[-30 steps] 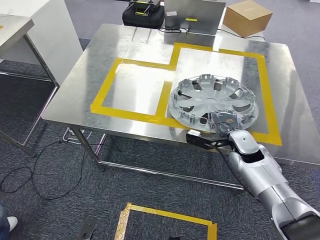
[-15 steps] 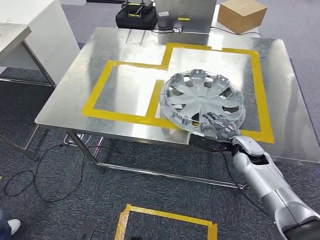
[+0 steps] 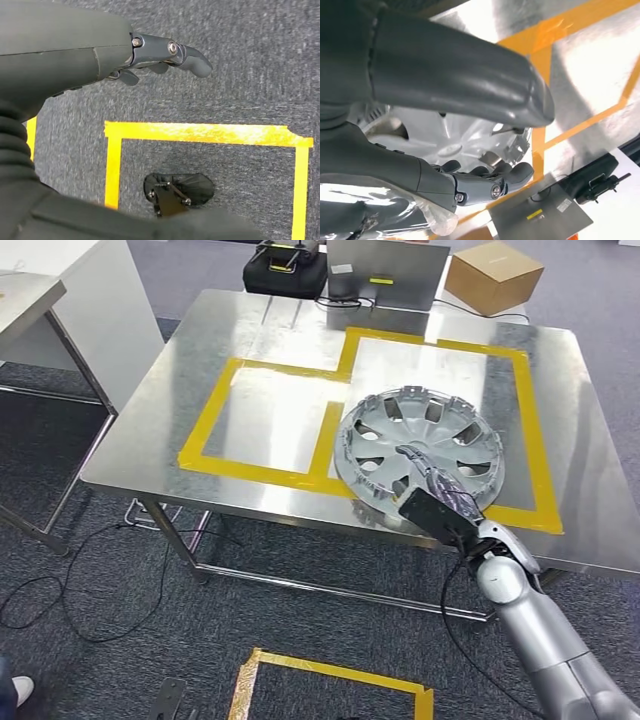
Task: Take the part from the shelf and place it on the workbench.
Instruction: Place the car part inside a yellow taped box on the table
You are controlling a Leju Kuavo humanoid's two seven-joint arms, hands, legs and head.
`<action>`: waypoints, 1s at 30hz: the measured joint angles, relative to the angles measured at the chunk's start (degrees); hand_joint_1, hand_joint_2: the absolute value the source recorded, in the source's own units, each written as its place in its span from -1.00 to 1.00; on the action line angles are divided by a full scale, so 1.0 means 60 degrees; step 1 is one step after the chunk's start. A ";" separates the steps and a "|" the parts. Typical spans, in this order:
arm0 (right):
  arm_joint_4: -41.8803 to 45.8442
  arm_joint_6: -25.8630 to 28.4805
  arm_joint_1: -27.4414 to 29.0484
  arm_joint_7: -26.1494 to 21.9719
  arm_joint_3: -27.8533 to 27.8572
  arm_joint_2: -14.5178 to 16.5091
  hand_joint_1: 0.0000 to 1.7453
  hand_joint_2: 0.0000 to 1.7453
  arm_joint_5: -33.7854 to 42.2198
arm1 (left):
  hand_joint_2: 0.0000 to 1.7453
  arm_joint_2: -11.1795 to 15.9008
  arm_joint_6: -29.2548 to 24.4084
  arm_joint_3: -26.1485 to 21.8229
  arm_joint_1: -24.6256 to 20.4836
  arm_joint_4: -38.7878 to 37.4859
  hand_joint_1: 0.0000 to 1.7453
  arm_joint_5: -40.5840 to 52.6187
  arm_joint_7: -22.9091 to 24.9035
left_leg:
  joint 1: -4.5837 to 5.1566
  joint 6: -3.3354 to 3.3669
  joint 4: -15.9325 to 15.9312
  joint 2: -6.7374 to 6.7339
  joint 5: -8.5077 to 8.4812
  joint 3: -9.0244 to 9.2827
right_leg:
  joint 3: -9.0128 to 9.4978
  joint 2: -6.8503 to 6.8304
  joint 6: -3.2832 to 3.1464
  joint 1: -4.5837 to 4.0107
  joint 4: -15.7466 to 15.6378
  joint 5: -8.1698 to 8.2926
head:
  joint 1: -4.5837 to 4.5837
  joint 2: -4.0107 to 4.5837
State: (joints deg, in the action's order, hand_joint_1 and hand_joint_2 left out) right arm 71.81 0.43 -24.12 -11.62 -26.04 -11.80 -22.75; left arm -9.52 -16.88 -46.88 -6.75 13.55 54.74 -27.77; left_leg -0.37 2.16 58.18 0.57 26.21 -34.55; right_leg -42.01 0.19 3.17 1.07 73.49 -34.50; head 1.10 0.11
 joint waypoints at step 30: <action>0.5431 0.3726 0.4154 -0.1838 0.2605 0.1175 -1.00 -1.00 0.3889 | -1.00 -0.0105 -0.0501 -0.0596 0.0285 0.0000 -1.00 -0.0633 0.0196 | 0.0003 -0.0006 -0.0091 -0.0026 0.0118 0.0253 | 0.0311 -0.0043 0.0000 0.0000 -0.0086 -0.0190 | -0.0005 0.0000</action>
State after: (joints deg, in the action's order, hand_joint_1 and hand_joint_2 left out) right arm 104.40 22.79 0.81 -22.65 -10.41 -4.75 0.59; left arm -10.15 -19.89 -50.45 -5.05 13.55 50.94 -26.60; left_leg -0.35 2.12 57.64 0.41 26.92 -33.03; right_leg -40.15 -0.07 3.18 1.07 72.98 -35.65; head 1.07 0.11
